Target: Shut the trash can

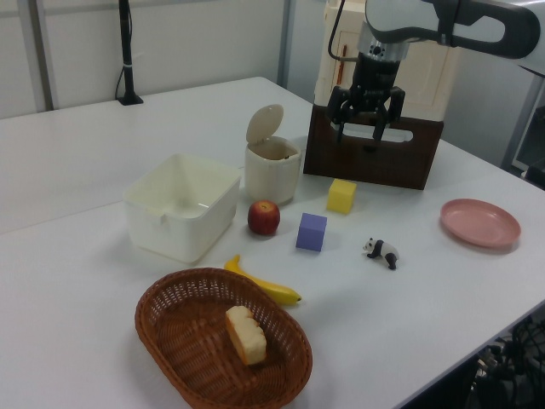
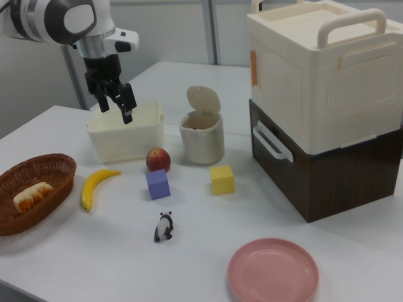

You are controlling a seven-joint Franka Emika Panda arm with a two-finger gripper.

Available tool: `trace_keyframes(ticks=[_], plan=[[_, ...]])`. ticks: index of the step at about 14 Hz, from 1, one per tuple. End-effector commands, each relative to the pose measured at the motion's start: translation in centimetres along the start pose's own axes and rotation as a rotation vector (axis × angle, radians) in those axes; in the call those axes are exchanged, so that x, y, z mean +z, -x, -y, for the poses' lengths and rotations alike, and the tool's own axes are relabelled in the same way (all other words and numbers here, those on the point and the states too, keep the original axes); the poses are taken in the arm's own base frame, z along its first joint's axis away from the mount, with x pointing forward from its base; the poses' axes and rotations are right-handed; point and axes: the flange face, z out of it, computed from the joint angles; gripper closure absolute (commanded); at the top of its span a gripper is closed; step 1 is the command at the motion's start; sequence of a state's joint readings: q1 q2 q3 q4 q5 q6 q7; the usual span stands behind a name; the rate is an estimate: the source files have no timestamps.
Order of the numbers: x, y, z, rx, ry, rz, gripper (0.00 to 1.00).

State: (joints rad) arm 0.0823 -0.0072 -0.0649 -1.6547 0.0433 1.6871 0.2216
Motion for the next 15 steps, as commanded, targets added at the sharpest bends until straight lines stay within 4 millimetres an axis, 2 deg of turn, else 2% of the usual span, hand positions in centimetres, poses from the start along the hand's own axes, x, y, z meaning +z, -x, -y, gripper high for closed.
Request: trace_keyframes(ticks=[1,13,14,15], plan=[[-0.31,0.59,-0.4,-0.058,-0.014,0.004,0.0],[-0.48,0.66,-0.39,-0.094,-0.028,-0.002,0.0],[-0.32,0.63,-0.39,-0.097,-0.027,0.001,0.09],[-0.34,0.55,-0.37,-0.097,-0.027,-0.002,0.35]])
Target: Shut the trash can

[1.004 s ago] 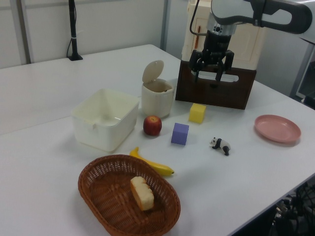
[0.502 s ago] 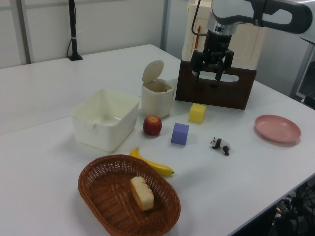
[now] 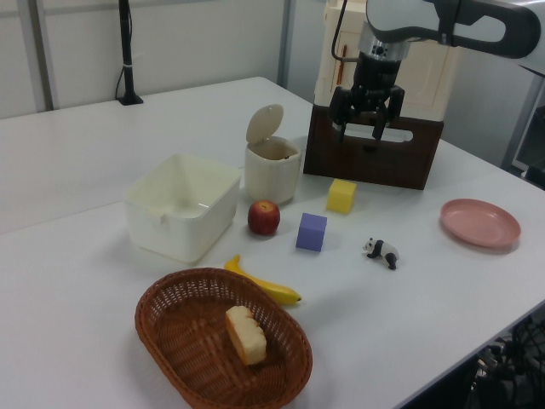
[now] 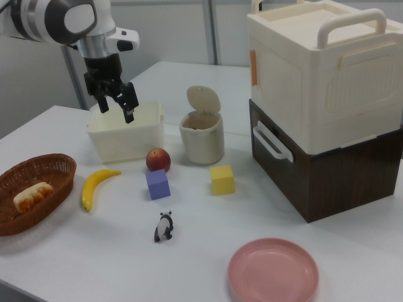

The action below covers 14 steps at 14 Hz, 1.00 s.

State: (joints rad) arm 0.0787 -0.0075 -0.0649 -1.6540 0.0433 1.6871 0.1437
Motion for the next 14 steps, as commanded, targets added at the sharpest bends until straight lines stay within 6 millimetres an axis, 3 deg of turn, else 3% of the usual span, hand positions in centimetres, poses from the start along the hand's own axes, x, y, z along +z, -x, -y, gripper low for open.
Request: trace_keyframes(ticks=[1,3,5,14], plan=[[-0.28,0.59,-0.21,-0.023,-0.027,-0.002,0.61],[-0.23,0.51,-0.2,-0.022,-0.028,-0.005,0.93],[-0.32,0.54,-0.28,-0.033,-0.02,-0.008,0.98],[-0.39,0.26,-0.25,-0.031,-0.02,-0.02,0.98]])
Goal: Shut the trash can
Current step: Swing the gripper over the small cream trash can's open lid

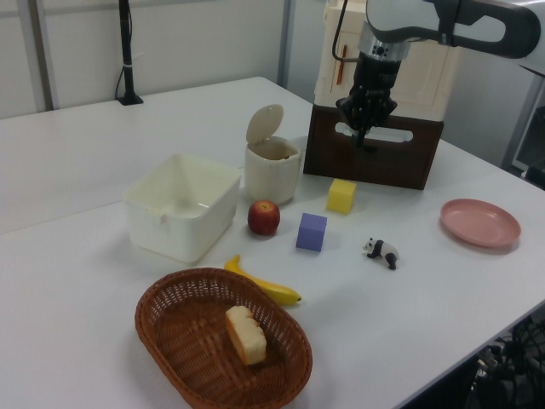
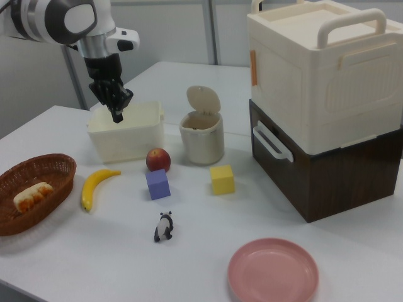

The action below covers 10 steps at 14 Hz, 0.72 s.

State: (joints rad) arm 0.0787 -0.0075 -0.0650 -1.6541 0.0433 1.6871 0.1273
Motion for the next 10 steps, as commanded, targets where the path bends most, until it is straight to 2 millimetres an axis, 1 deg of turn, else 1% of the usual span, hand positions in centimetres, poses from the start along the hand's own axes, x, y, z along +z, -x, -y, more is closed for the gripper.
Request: trace_keyframes(ticks=[1,2,4,5,6,7,8,9,10], plan=[[-0.4,-0.5,-0.2,0.005,-0.027,-0.059,0.97],[0.0,-2.1,-0.1,0.034,-0.034,-0.135,0.97],[-0.3,-4.2,-0.2,0.117,-0.052,-0.266,0.97],[0.0,-6.3,-0.8,0.155,-0.057,-0.327,0.97],[0.8,-8.5,-1.5,0.162,-0.038,-0.339,0.97],[1.9,-10.1,-1.7,0.161,-0.02,-0.34,0.97],[2.9,-12.4,-1.6,0.138,0.018,-0.379,0.97],[3.1,-13.8,-1.4,0.122,0.039,-0.442,0.97],[3.1,-14.6,-1.3,0.107,0.052,-0.51,0.97]])
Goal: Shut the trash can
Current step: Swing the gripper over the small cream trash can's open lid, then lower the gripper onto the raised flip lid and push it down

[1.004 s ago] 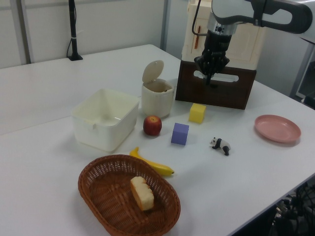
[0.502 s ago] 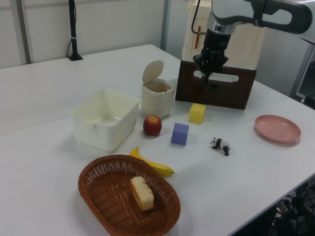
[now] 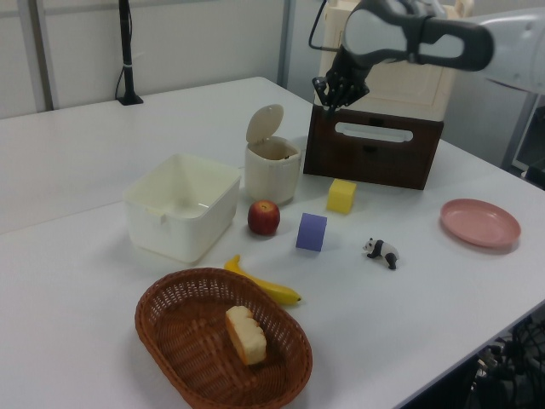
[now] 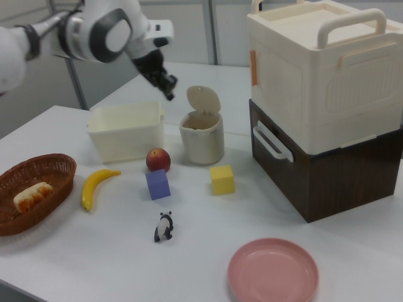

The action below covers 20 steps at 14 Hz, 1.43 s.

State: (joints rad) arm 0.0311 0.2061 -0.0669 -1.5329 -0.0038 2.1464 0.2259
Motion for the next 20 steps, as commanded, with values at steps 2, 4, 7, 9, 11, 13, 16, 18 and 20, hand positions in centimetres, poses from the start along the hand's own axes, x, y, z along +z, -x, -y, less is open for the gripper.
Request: trace_keyframes(ticks=[2,4,7,9,11,13,16,18,20], plan=[[1.8,-5.2,1.7,-0.053,0.009,-0.302,0.97],[1.7,-5.9,2.0,-0.073,-0.001,-0.369,0.97],[4.0,-6.3,2.5,-0.088,-0.011,-0.42,0.97],[5.4,-6.4,2.7,-0.097,-0.02,-0.459,0.96],[6.6,-6.5,3.5,-0.118,-0.038,-0.523,0.95],[7.2,-6.4,4.2,-0.129,-0.051,-0.557,0.95],[8.0,-6.8,5.6,-0.147,-0.064,-0.585,0.96],[9.4,-6.6,5.7,-0.152,-0.062,-0.579,0.95],[10.1,-6.6,5.8,-0.16,-0.071,-0.613,0.96]])
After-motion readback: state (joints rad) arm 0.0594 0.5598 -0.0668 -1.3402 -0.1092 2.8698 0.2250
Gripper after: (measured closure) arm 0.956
